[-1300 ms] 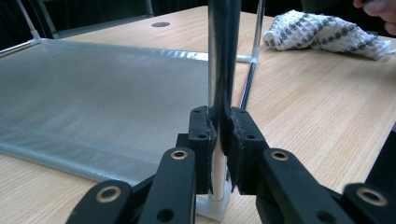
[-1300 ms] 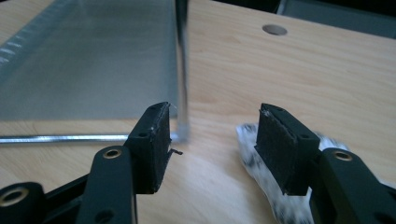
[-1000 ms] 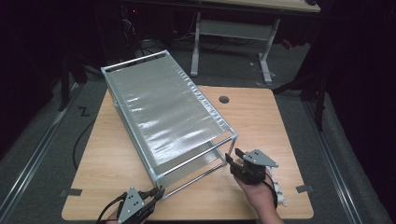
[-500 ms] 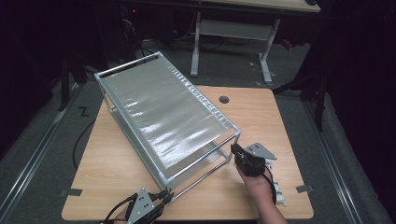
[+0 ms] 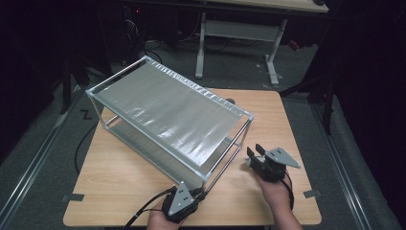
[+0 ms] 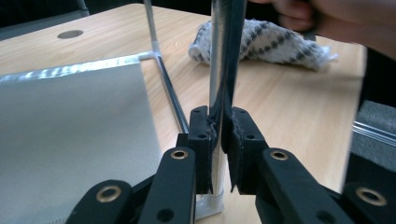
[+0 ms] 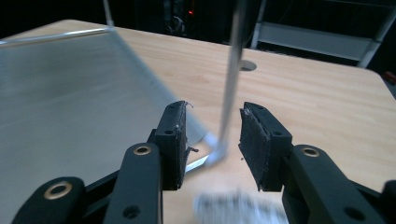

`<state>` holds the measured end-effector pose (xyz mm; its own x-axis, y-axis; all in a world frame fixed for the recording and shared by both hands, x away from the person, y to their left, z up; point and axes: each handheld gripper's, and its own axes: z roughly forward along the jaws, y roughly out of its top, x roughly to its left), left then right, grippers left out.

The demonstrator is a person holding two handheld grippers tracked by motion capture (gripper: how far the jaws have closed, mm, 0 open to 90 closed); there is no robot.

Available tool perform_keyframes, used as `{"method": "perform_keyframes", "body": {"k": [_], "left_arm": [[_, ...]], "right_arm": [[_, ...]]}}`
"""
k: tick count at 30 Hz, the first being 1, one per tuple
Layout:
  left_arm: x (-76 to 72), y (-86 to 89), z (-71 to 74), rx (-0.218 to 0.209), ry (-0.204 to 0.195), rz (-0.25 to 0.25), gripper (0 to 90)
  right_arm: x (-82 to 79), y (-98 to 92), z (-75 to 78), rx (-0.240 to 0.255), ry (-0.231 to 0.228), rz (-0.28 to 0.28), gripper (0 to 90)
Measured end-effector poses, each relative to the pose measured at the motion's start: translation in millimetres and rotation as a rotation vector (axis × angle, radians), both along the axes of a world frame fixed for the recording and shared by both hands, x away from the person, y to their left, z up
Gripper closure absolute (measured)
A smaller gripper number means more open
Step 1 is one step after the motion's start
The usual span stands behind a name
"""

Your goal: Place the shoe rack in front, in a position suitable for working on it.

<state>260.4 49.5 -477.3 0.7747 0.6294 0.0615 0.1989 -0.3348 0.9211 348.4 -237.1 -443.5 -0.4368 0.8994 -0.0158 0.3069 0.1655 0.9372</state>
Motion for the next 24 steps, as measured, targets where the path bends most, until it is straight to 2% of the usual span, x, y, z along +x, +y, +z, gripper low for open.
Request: {"method": "perform_keyframes", "body": {"k": [5, 8, 10, 11, 13, 17, 20, 22, 24], "left_arm": [[17.4, -28.6, 0.3, -0.007, 0.002, 0.015, 80.4], [28.4, -44.1, 0.3, -0.016, 0.006, 0.018, 80.4], [33.1, -50.7, -0.1, -0.018, 0.006, 0.019, 80.2], [33.9, -52.6, -0.6, -0.015, 0.004, 0.015, 78.6], [31.1, -52.1, -2.6, 0.014, -0.012, 0.000, 69.2], [15.6, -29.5, -6.0, -0.004, -0.001, -0.017, 55.7], [1.7, -2.8, -5.6, 0.029, -0.035, 0.009, 50.9], [-2.4, 18.6, -3.8, 0.044, -0.032, 0.037, 48.4], [-3.1, 41.6, -3.1, 0.037, -0.006, 0.074, 46.0]], "right_arm": [[-33.6, -12.5, -2.7, -0.006, 0.018, 0.015, 55.8], [-45.9, -17.8, -5.8, 0.011, 0.003, 0.013, 55.1], [-49.9, -20.0, -8.9, 0.018, 0.017, 0.024, 53.6], [-52.1, -20.4, -11.5, 0.008, 0.026, 0.030, 52.4], [-55.9, -21.0, -13.6, -0.005, 0.029, 0.043, 51.1], [-65.6, -21.0, -6.5, 0.028, 0.005, 0.066, 44.8], [-72.8, -14.0, -2.8, 0.039, -0.001, 0.081, 42.5], [-77.4, -7.1, -1.4, 0.044, -0.004, 0.095, 43.2], [-81.0, 2.9, -2.0, 0.030, -0.005, 0.121, 43.1]]}}
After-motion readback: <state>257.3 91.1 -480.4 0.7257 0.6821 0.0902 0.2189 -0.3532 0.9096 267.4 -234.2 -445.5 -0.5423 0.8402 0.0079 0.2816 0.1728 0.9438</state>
